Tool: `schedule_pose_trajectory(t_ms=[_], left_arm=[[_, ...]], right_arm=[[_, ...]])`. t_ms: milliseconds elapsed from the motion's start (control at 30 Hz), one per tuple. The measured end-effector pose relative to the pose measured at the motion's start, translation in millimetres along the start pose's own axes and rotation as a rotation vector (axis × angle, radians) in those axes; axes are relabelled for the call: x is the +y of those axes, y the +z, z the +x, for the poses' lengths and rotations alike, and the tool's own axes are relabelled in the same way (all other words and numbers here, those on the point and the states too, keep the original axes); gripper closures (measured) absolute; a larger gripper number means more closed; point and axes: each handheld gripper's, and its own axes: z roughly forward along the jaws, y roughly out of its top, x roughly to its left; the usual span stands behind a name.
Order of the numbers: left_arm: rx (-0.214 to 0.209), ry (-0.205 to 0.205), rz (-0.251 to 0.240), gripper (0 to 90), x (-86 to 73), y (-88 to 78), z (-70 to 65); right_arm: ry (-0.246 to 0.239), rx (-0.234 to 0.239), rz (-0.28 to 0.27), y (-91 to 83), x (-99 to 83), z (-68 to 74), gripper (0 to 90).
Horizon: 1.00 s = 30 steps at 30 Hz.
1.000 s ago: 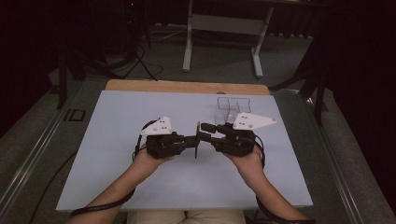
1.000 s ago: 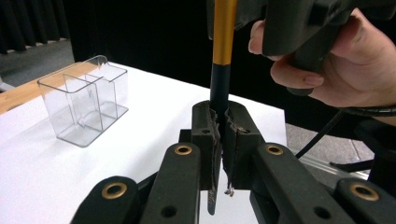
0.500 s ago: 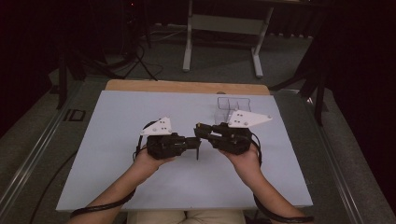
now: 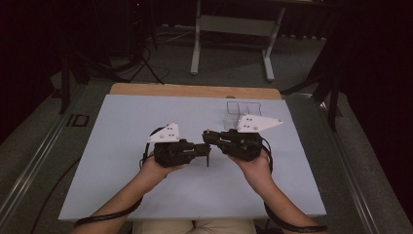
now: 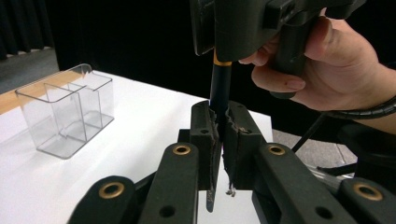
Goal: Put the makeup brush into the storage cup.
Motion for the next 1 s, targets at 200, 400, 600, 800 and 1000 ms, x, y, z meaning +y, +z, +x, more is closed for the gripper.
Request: schedule_pose_trajectory(t_ms=[200, 400, 600, 800, 1000], left_arm=[[-0.014, -0.048, 0.046, 68.7, -0.3, 0.8, -0.2], [0.012, -0.048, 0.056, 54.4, -3.2, 0.7, -2.7], [0.024, -0.035, 0.040, 43.8, -3.2, -3.3, -3.6], [0.060, -0.039, 0.018, 27.4, -3.9, -9.0, -4.1], [0.067, -0.071, 0.008, 19.1, -6.9, -15.5, -1.5]], right_arm=[[-0.003, -0.006, -0.016, -3.1, 4.1, -2.5, 84.0], [-0.006, -0.013, -0.025, -6.3, 9.1, -3.1, 84.0], [-0.014, -0.019, -0.030, -8.5, 13.6, -3.5, 84.0], [-0.016, -0.030, -0.039, -11.6, 15.9, -6.7, 84.0], [-0.015, -0.044, -0.048, -16.1, 17.2, -10.8, 84.0]])
